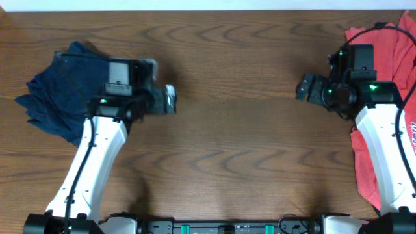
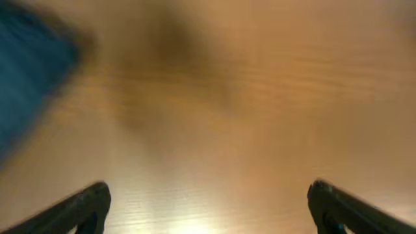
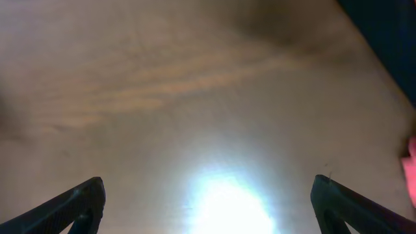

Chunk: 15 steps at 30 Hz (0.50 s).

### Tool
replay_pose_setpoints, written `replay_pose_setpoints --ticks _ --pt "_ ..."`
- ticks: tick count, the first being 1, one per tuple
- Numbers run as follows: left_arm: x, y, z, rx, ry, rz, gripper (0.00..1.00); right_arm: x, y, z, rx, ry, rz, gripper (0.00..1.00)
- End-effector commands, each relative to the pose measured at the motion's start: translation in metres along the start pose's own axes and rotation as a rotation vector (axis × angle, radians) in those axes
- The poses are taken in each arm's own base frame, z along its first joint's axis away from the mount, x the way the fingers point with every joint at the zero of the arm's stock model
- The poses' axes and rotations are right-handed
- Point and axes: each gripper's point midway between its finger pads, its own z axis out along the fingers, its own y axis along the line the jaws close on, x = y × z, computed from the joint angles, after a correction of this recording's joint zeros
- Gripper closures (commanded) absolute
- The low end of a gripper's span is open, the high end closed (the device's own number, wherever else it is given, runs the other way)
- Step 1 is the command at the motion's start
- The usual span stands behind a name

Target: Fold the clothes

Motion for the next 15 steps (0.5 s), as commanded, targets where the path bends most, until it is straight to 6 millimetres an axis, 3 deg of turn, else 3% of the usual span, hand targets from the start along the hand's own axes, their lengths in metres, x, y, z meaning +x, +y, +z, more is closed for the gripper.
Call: replay_pose_setpoints --ticks 1,4,8,15 --pt "0.019 0.014 -0.006 -0.090 0.075 0.023 0.02 0.010 -0.005 -0.005 -0.003 0.042 -0.020 0.01" --pt "0.037 0.018 -0.020 -0.105 0.127 0.015 0.02 0.021 -0.007 -0.012 0.001 0.059 -0.023 0.01" --pt "0.042 0.012 -0.050 -0.093 0.037 0.030 0.02 0.030 -0.008 -0.026 -0.020 -0.009 -0.039 0.01" --pt "0.054 -0.001 -0.120 -0.046 -0.366 0.101 0.02 0.059 -0.021 -0.057 -0.025 -0.366 -0.144 0.01"
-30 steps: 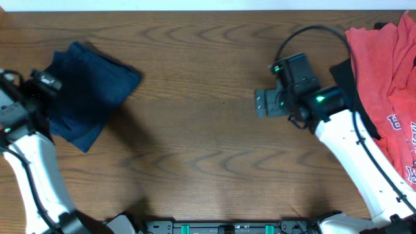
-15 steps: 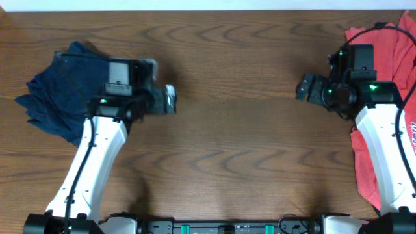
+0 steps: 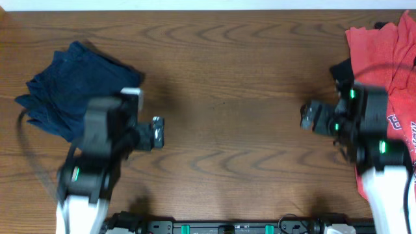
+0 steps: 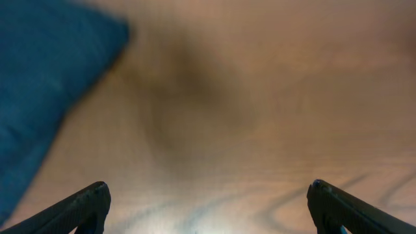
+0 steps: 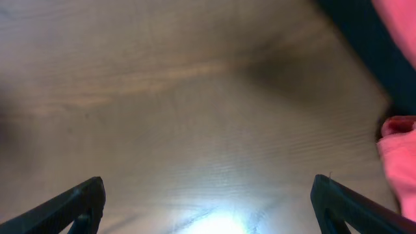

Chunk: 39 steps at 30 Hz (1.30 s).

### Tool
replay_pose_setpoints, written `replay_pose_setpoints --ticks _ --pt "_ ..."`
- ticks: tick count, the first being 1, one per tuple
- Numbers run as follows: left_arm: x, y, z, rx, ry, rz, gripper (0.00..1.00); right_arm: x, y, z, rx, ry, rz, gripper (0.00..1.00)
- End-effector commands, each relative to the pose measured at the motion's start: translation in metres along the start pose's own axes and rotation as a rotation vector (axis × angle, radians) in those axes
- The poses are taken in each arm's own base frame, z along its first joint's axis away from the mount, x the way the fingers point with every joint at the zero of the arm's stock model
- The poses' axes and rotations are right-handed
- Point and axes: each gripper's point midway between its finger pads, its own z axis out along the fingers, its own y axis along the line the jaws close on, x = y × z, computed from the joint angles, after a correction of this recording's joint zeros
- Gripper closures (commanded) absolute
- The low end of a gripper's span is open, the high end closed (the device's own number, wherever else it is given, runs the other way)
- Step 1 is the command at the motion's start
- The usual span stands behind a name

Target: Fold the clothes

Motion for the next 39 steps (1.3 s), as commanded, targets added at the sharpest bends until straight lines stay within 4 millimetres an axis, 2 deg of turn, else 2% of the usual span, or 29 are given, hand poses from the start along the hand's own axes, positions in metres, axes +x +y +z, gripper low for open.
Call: replay_pose_setpoints --ticks 1,4,8,12,18,28,34,37,39 --pt "0.008 0.000 -0.024 -0.001 -0.142 0.027 0.02 0.012 -0.010 -0.019 0.042 -0.175 -0.075 0.01" --pt "0.005 -0.006 -0.052 0.027 -0.271 0.042 0.02 0.013 -0.012 -0.033 0.013 -0.331 -0.077 0.01" --pt "0.002 -0.010 -0.083 0.038 -0.397 0.057 0.02 0.031 -0.012 -0.045 -0.037 -0.389 -0.058 0.01" --pt "0.001 -0.012 -0.096 0.043 -0.449 0.064 0.02 0.048 -0.018 -0.049 -0.027 -0.359 -0.058 0.01" --pt "0.005 -0.011 -0.094 0.042 -0.434 0.062 0.02 0.077 -0.029 -0.039 0.014 -0.232 -0.059 0.01" --pt "0.031 -0.007 -0.083 0.031 -0.319 0.047 0.02 0.119 -0.044 -0.034 0.071 -0.057 -0.059 0.01" --pt "0.046 -0.005 -0.079 0.025 -0.255 0.040 0.02 0.126 -0.050 -0.039 0.088 -0.065 -0.065 0.01" --pt "0.052 -0.004 -0.077 0.023 -0.231 0.037 0.02 0.115 -0.045 -0.045 0.056 -0.161 -0.094 0.01" --pt "0.052 -0.004 -0.077 0.023 -0.230 0.036 0.02 0.105 -0.034 -0.048 -0.004 -0.244 -0.170 0.01"
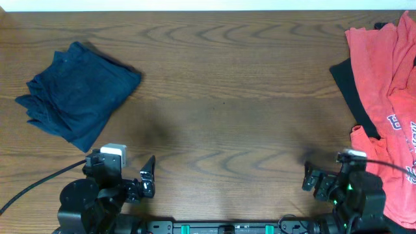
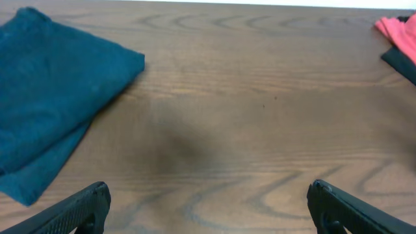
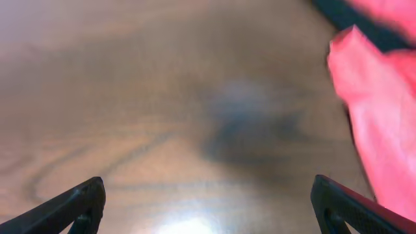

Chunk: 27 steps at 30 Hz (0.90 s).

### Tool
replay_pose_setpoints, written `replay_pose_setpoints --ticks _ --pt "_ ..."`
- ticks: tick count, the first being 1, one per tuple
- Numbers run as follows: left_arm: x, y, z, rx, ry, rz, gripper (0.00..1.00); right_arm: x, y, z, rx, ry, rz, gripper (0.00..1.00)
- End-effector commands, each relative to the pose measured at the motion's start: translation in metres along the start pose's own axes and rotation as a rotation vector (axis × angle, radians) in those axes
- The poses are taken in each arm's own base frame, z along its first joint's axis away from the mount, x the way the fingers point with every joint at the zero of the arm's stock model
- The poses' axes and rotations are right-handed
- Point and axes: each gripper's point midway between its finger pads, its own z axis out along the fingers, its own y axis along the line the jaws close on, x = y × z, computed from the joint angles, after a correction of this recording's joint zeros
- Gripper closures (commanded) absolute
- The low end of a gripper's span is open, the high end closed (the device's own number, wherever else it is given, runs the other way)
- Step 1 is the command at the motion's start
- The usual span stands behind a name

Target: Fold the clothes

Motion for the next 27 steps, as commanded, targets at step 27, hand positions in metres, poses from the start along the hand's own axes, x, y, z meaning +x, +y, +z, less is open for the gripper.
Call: replay_pose_setpoints --ticks 27 --pt "0.002 0.000 0.001 0.000 0.007 0.003 0.02 -0.053 0.037 0.053 -0.194 -0.620 -0.252 0.01"
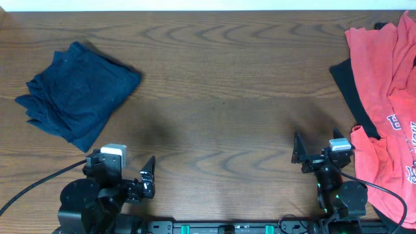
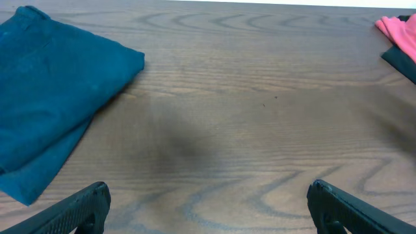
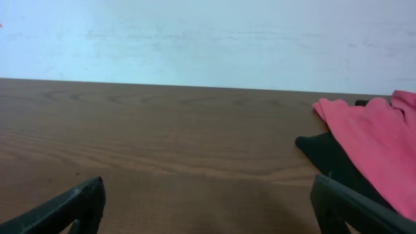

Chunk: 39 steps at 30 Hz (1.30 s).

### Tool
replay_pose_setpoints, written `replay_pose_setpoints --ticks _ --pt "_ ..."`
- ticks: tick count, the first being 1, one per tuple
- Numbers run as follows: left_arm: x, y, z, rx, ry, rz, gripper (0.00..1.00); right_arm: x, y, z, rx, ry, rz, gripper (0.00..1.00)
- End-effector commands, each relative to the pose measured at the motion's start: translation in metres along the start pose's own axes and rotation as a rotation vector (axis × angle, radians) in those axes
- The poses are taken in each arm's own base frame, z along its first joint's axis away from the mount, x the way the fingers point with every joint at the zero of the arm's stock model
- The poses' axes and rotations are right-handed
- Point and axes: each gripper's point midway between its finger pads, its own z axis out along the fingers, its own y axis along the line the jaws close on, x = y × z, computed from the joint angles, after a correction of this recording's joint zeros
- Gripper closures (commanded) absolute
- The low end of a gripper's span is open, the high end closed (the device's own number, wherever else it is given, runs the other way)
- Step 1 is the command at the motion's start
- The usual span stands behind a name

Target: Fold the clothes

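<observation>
A folded dark blue garment [image 1: 77, 93] lies at the table's far left and shows again as the blue cloth [image 2: 52, 91] in the left wrist view. An unfolded red shirt [image 1: 383, 91] lies in a heap at the right edge over a black garment [image 1: 348, 88]; the right wrist view shows the red shirt [image 3: 370, 140] too. My left gripper [image 1: 140, 185] sits drawn back at the front left, open and empty. My right gripper [image 1: 305, 153] sits at the front right, open and empty, just left of the red shirt.
The wooden table [image 1: 221, 97] runs between the two piles. A pale wall [image 3: 208, 39] stands behind the table's far edge. The arm bases and a cable [image 1: 32, 188] lie along the front edge.
The right gripper has tilted up from facing the table to looking level across it, and sits slightly farther from the front edge. The left arm and the clothes have not moved.
Both grippers were open over the table, the left beside the folded blue garment, the right beside the red shirt. They then stood nearer the front. By the last moment both arms were drawn back at the front edge, and the right has now levelled out.
</observation>
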Motion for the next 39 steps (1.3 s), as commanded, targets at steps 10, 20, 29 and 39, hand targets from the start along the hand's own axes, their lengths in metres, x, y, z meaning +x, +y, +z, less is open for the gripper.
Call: replay_pose_setpoints --ticks 10,20,29,39 --pt "0.002 0.000 0.001 -0.001 0.006 0.003 0.02 0.000 0.003 0.000 -0.014 0.000 -0.023 0.01" --pt "0.002 0.000 0.001 -0.001 0.006 0.003 0.02 0.000 0.003 0.000 -0.014 0.000 -0.023 0.01" --pt "0.002 0.008 -0.003 -0.047 -0.020 0.031 0.02 0.000 0.003 0.000 -0.014 0.000 -0.023 0.01" --pt "0.036 0.034 0.022 -0.151 -0.090 0.041 0.02 0.000 0.003 0.000 -0.014 0.000 -0.023 0.01"
